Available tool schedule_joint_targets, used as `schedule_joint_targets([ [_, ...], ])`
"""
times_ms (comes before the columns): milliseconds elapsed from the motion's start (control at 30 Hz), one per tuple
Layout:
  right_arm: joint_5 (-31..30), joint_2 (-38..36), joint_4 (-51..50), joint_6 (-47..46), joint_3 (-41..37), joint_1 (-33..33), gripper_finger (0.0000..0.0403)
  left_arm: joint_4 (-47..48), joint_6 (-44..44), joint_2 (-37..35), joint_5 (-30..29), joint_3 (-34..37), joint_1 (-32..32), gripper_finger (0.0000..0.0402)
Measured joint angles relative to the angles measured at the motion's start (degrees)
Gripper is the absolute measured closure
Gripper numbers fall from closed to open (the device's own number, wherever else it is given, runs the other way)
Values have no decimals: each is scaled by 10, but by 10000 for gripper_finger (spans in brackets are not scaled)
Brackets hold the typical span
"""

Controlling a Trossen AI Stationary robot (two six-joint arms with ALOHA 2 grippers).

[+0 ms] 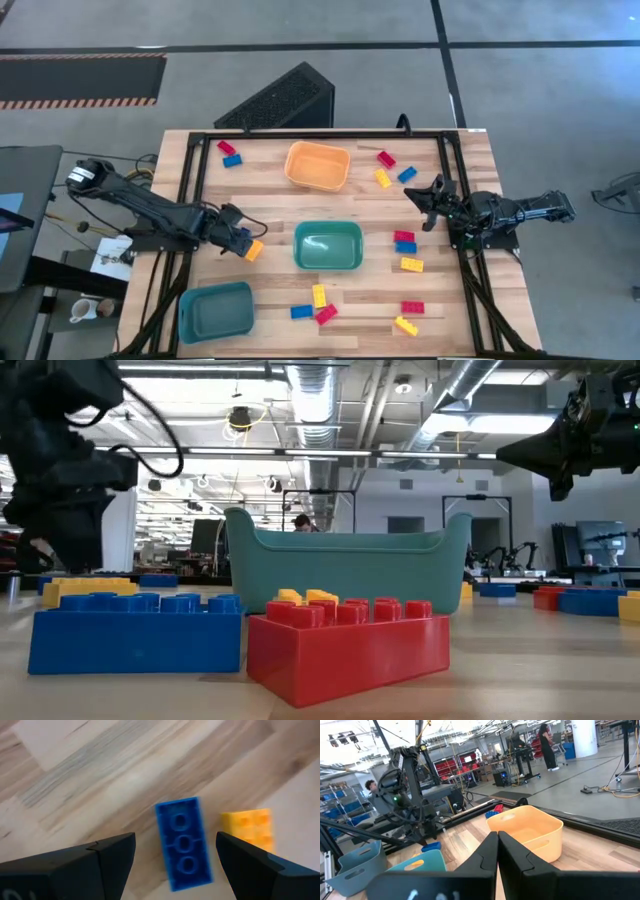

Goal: Sort & place blocks by color
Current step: Put the blue game piece into the green bin

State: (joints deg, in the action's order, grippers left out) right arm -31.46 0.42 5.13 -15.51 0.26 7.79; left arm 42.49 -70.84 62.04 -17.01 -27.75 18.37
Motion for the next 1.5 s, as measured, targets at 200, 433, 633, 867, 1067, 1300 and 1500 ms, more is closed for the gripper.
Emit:
schedule_joint_targets([
  [200,0,0,0,0,0,0,368,-21,-16,0,-3,26,0,143],
  [433,0,0,0,0,0,0,368,-25,3,0,-16,27,0,143],
  [633,0,0,0,0,0,0,368,-15,14,-2,-21,2,-1,143],
  [867,0,0,0,0,0,0,368,-28,14,2,-33,-7,-1,143],
  [1067,0,0,0,0,0,0,368,-25,6,41,-38,-7,-1,143],
  [1300,0,0,0,0,0,0,368,-28,4,121,-6,-9,0,143],
  [1500,0,0,0,0,0,0,368,-33,14,138,-10,-10,0,177],
])
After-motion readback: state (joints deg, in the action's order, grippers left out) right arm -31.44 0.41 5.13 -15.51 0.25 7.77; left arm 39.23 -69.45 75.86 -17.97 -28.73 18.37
